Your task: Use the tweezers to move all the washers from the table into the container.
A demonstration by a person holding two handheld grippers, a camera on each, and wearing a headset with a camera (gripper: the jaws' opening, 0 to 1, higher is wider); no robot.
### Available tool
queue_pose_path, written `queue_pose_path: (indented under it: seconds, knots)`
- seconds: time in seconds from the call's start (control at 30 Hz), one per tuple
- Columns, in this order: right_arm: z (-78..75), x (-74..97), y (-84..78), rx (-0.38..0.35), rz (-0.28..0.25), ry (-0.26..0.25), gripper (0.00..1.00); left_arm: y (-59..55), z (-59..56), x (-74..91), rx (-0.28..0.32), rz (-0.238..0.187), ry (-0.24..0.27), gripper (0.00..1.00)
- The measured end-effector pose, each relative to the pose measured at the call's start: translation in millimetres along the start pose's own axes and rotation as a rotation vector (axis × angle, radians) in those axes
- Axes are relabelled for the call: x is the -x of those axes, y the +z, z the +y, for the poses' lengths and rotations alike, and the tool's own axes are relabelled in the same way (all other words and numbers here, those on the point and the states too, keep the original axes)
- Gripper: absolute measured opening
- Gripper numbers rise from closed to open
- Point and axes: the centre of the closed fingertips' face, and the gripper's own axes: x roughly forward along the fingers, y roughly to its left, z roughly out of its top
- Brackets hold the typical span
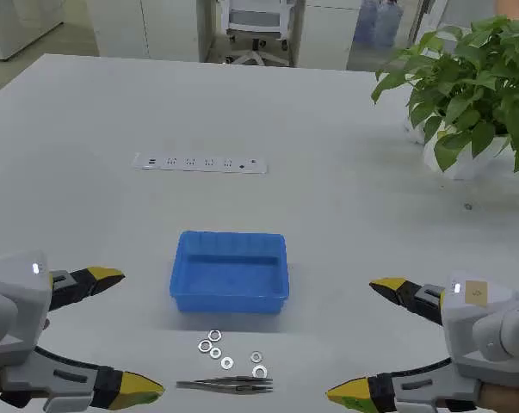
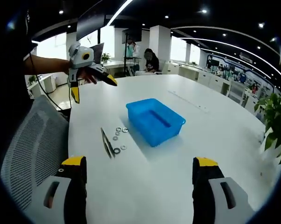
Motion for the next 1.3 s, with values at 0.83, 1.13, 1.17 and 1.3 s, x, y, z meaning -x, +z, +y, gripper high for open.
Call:
queue_pose_path:
  seconds: [0.83,1.13,1.17,1.3]
  knots:
    - [-0.4,0.7,-1.9,-0.001,0.001,-0.001,0.95,0.2,-0.2,0.2,-0.007,0.004,-0.001,0.99]
    - [-0.3,1.8,-1.3,-0.002,0.0,-0.004,0.95,0.2,-0.4,-0.1,-0.008,0.006,-0.001,0.99]
    - [-0.5,1.6,-1.2,-0.002,-0.001,-0.004,0.95,0.2,-0.3,0.1,-0.008,0.006,-0.001,0.99]
    - [-0.2,0.9,-0.8,-0.001,-0.002,-0.004,0.95,0.0,0.2,1.4,-0.01,0.007,0.0,0.99]
